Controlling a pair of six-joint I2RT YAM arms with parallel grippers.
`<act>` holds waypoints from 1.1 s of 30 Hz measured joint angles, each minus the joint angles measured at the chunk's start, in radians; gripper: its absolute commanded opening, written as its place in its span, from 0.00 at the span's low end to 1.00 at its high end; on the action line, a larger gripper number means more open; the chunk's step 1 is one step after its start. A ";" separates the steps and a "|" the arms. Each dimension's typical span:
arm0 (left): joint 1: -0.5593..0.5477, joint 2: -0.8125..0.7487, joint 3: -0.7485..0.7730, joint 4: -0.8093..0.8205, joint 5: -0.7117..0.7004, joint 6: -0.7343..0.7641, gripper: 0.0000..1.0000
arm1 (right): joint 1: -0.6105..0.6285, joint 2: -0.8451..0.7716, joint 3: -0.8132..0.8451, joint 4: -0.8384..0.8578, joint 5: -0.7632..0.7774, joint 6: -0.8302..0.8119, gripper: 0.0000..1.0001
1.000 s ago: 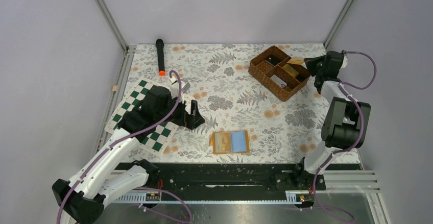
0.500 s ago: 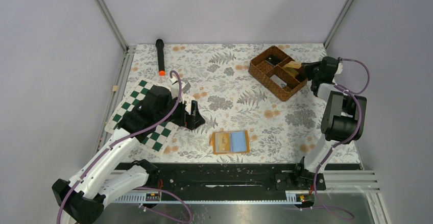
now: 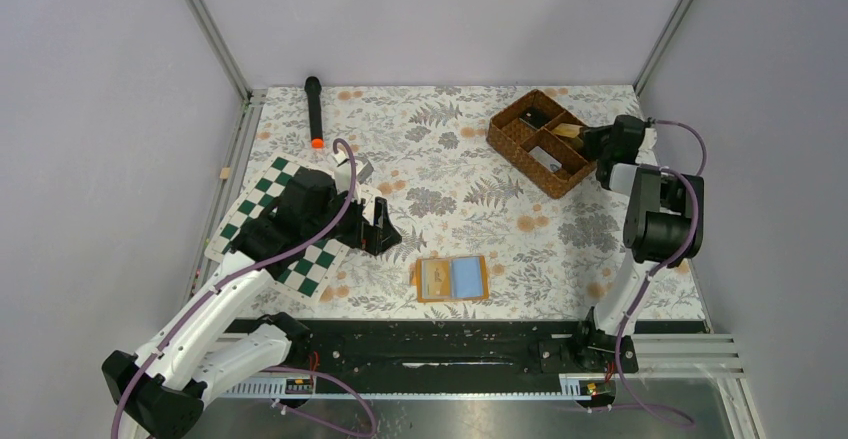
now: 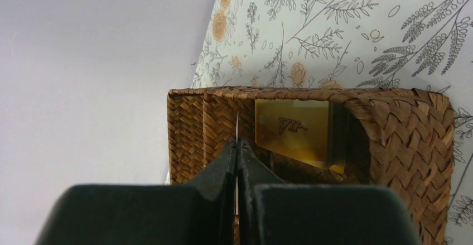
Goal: Take the credit cards out of the card holder
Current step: Place the credit card in the storage box.
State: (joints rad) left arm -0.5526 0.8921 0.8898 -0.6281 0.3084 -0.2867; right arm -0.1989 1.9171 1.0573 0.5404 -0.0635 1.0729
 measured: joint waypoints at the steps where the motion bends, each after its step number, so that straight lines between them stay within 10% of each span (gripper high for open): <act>1: 0.000 0.000 0.000 0.000 0.000 0.000 0.99 | 0.004 0.004 0.000 0.007 0.008 0.003 0.00; 15: 0.000 0.010 0.000 0.000 0.000 0.002 0.99 | 0.043 0.079 0.044 0.050 0.100 0.028 0.00; 33: 0.000 0.029 0.000 0.000 0.000 0.002 0.99 | 0.048 0.114 0.097 0.006 0.106 0.027 0.39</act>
State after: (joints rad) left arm -0.5526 0.9211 0.8898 -0.6285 0.3084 -0.2844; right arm -0.1505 2.0315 1.1545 0.5468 0.0422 1.1000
